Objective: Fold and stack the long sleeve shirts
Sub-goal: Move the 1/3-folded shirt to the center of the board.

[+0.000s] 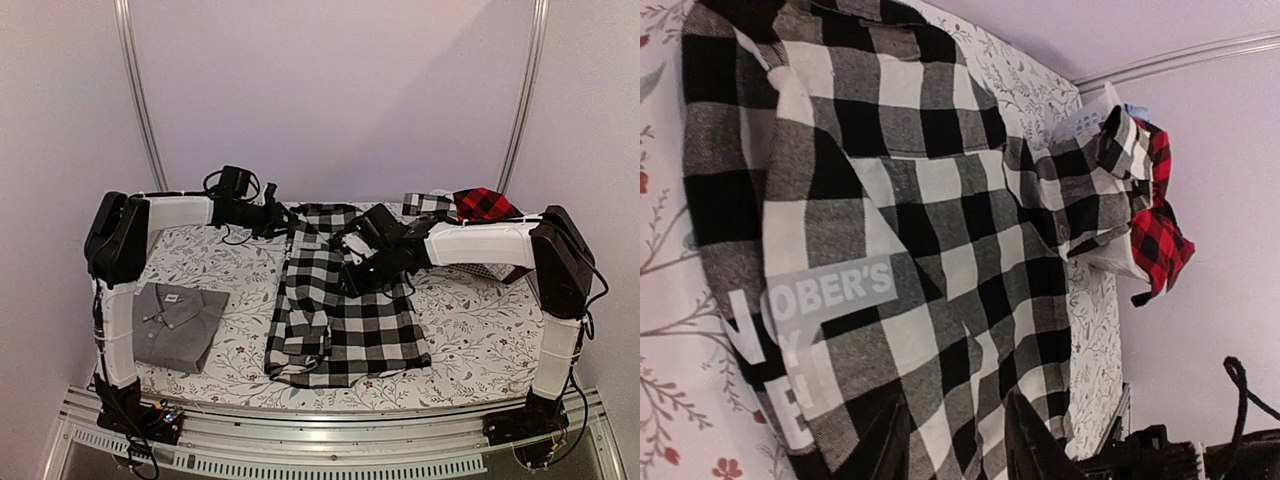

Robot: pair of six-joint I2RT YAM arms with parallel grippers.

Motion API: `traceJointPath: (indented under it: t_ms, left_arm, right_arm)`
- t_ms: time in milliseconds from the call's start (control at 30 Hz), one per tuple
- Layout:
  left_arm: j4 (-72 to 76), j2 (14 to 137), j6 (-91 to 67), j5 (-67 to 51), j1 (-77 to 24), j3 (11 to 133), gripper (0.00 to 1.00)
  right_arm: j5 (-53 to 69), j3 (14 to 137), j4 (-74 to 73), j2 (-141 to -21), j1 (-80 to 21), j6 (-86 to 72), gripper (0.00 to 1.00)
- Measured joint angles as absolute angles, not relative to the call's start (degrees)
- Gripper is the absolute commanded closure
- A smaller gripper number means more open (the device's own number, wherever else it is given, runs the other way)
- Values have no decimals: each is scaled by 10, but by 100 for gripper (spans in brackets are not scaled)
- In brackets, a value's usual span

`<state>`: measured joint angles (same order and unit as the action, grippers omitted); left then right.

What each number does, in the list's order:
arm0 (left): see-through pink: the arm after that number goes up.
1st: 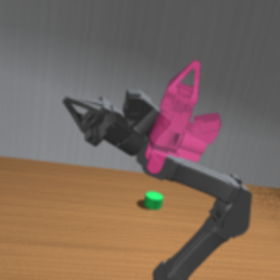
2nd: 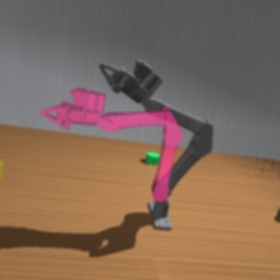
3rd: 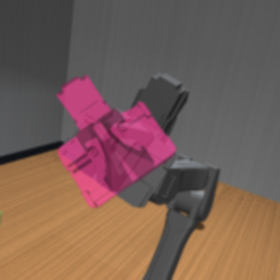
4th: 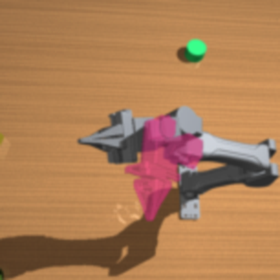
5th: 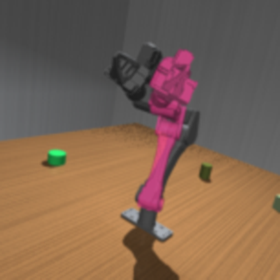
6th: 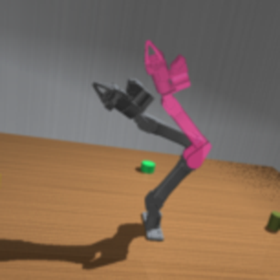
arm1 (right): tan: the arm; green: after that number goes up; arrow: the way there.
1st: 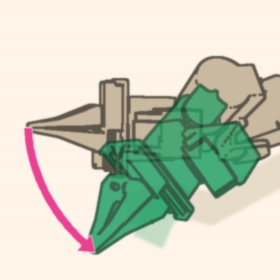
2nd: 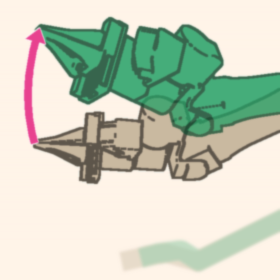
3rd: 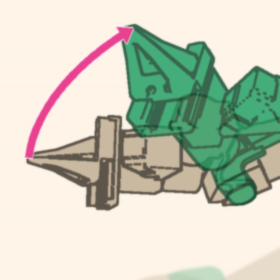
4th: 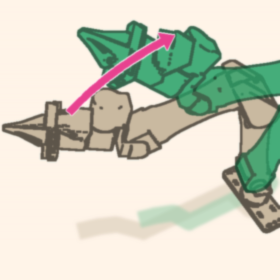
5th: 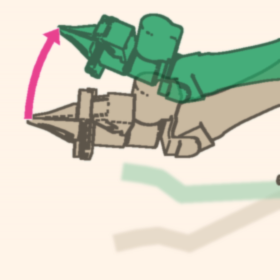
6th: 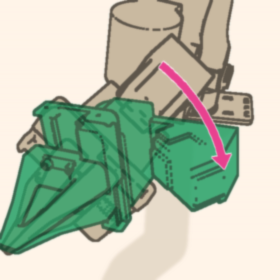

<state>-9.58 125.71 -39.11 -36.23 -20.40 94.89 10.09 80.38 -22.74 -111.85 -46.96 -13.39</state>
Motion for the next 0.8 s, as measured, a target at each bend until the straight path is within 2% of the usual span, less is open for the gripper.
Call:
traceJointPath:
  t_ms: [133, 367, 800]
  left_arm:
    - [-35, 1204, -423, -359, -242, 861, 69]
    - [21, 1198, -463, -352, -284, 775, 69]
    - [56, 1213, -490, -309, -268, 682, 69]
  right_arm:
    - [47, 775, -217, -1089, -441, -168, 61]
    - [-13, 721, -201, -1036, -405, -200, 59]
    - [-43, 681, -187, -1009, -403, -217, 58]
